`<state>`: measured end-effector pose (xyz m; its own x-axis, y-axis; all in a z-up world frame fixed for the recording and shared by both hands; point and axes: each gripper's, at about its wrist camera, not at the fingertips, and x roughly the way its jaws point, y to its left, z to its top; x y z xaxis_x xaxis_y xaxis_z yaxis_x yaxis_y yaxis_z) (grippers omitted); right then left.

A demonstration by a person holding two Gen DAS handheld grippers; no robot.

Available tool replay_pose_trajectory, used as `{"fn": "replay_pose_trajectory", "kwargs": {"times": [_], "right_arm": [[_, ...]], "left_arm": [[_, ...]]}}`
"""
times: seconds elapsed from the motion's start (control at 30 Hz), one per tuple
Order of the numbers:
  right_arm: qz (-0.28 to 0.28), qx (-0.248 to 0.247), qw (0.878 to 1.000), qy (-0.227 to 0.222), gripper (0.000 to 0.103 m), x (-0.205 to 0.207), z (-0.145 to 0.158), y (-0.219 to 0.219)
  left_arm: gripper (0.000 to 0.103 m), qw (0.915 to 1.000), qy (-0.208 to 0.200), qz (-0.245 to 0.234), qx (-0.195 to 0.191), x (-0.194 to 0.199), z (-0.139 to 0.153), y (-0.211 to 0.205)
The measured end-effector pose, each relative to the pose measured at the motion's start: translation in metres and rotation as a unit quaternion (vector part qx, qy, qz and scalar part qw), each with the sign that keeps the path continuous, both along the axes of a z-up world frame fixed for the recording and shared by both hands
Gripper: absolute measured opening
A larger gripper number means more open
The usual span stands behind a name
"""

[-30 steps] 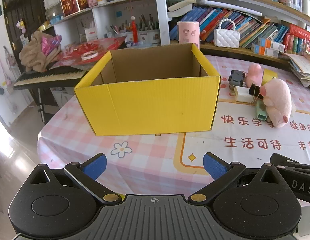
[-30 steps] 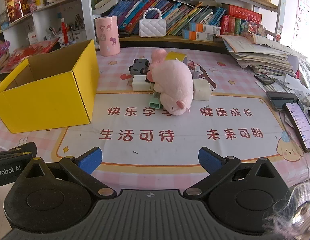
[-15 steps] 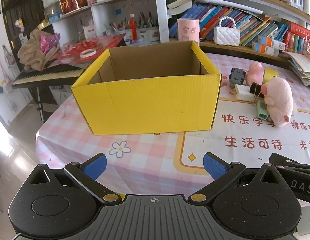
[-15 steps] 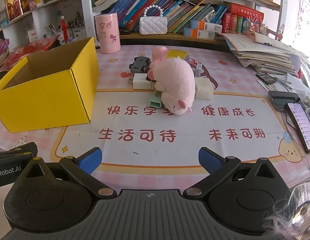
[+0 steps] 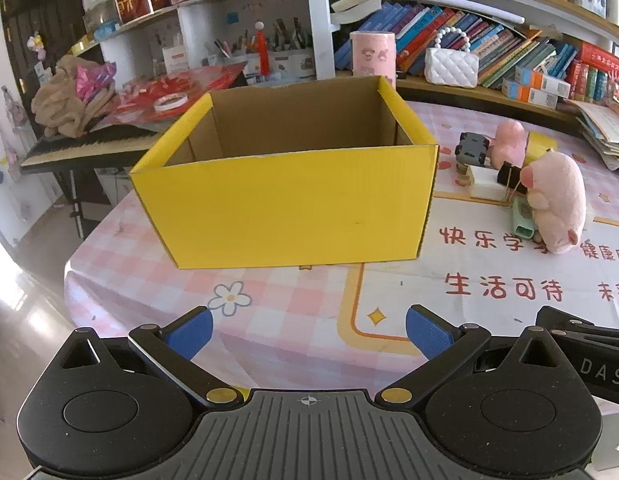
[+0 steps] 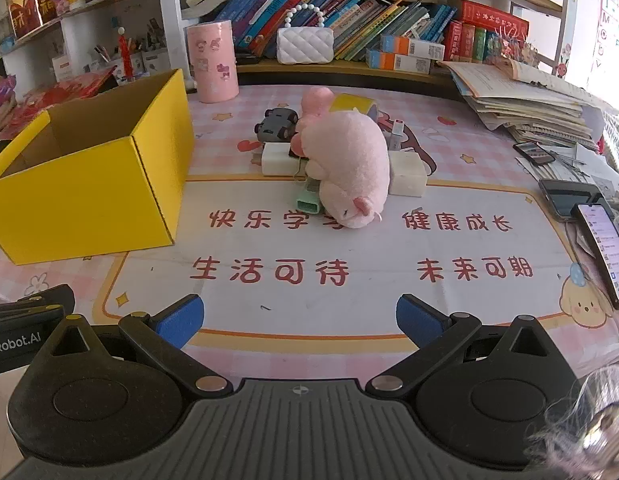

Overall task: Organize objects
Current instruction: 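Move both tools toward the pink plush pig and toys on the table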

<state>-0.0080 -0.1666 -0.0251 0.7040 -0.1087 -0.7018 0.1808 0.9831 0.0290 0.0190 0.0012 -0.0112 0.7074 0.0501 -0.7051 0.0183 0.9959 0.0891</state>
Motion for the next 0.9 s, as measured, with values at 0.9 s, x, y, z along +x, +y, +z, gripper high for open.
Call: {"fn": "replay_pose_trajectory", "kwargs": {"times": [0.9], "right_arm": [[0.025, -0.003, 1.0, -0.003, 0.102, 0.042, 0.003, -0.049]], "left_arm": [[0.103, 0.9999, -0.006, 0.004, -0.013, 0.035, 0.0, -0.05]]}}
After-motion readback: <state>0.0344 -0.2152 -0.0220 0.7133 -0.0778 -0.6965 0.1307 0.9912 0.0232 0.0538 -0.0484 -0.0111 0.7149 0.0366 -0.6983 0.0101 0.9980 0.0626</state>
